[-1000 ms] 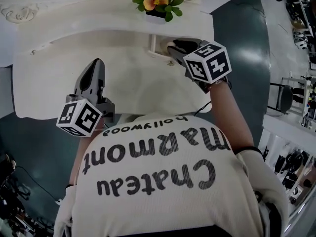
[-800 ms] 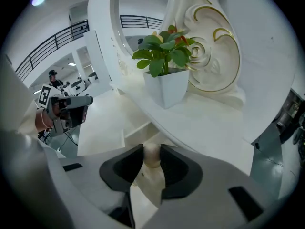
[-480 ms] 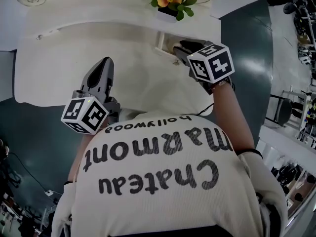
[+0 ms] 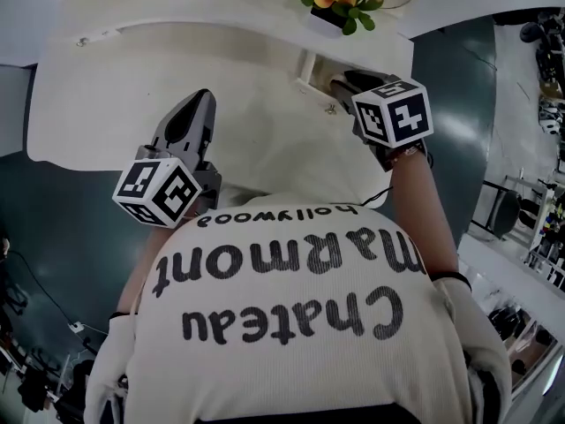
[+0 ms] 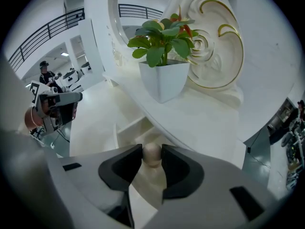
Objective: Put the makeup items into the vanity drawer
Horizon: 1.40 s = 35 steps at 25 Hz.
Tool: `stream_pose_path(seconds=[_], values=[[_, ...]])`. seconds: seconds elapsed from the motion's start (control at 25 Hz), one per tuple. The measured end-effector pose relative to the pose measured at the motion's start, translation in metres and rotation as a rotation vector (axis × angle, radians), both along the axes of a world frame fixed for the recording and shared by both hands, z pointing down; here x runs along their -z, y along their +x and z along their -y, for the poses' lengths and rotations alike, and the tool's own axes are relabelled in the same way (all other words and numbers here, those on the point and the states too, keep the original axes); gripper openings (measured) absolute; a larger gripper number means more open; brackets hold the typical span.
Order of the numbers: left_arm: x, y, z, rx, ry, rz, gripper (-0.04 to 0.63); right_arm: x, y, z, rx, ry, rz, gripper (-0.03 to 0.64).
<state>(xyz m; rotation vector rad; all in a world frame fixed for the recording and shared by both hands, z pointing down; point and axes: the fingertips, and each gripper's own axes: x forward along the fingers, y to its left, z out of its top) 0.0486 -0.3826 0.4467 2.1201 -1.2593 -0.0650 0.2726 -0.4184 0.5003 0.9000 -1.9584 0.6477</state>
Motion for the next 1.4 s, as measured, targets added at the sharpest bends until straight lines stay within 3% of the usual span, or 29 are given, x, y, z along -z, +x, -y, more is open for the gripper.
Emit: stream_pose_path(seconds=[1.4], values=[[-0.0013, -0.0052, 0.0026, -0.024, 0.000, 0.000, 0.008, 0.0030, 0.0033, -0.0034, -0.045, -0.013, 0.010, 0.153]])
